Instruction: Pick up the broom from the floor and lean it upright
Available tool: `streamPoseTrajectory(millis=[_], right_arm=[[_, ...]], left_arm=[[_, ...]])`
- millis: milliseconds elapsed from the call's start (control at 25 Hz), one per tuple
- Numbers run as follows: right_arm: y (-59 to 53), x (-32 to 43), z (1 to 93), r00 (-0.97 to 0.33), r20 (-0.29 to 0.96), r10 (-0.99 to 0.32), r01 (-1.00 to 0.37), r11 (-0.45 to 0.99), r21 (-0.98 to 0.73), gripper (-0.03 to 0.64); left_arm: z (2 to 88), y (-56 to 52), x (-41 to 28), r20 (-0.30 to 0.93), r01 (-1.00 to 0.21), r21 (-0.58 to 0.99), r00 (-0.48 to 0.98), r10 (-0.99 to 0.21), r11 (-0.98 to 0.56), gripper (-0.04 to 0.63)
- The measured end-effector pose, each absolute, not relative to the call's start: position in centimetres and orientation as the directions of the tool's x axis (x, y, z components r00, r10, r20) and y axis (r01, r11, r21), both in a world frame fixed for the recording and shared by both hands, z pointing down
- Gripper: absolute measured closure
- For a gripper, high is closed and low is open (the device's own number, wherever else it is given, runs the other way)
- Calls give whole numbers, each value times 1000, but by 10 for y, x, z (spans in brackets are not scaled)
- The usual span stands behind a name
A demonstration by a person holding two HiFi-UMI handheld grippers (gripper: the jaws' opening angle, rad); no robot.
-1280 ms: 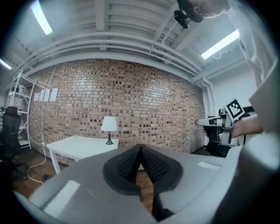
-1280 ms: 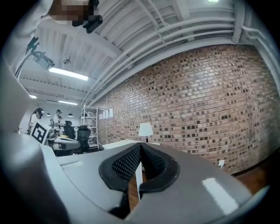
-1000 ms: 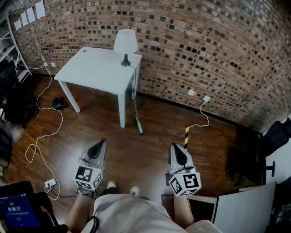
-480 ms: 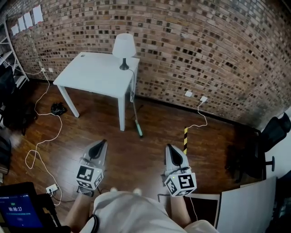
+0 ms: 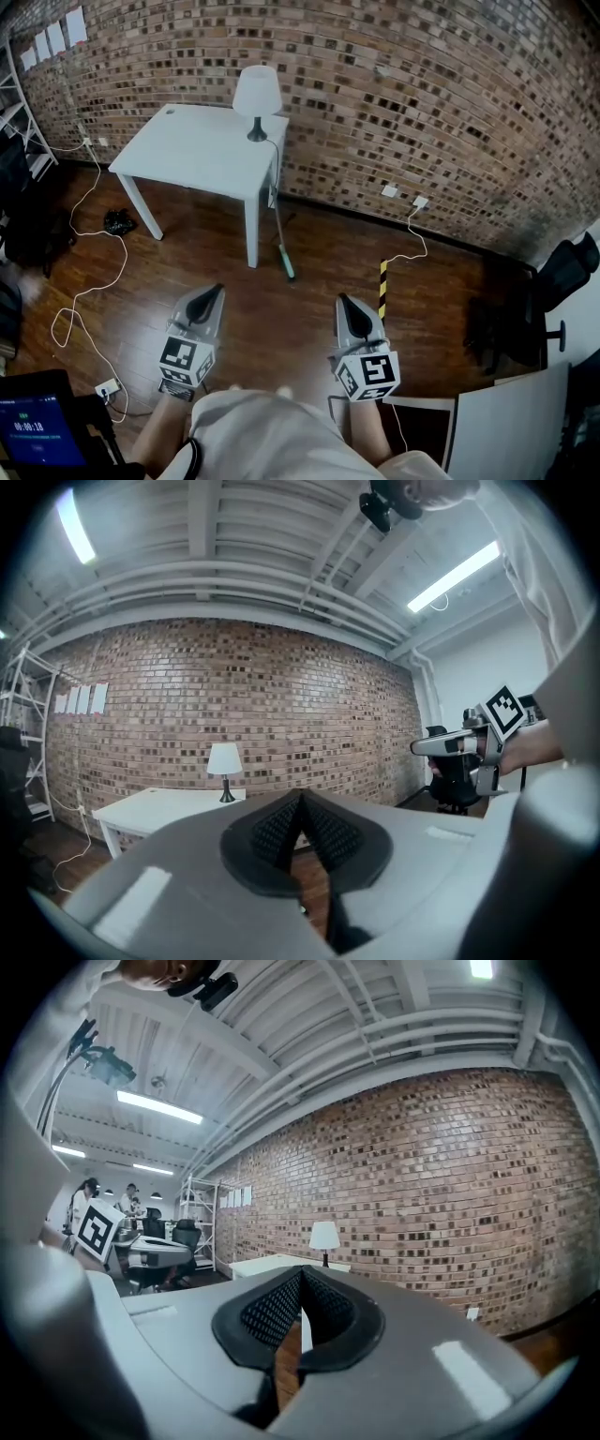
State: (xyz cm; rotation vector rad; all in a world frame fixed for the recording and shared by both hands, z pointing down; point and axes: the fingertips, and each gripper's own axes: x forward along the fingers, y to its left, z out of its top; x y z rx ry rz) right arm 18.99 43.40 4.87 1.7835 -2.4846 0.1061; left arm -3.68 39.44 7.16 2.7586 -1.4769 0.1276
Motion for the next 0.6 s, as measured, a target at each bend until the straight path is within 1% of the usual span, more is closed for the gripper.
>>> streamPoseTrajectory(millis=[600], right_arm=[[430,179,48,-321,123,-939,-946,323,-7,606]], left_arm=[[67,390,-42,75,-816,-35,573,-816,-577,597]])
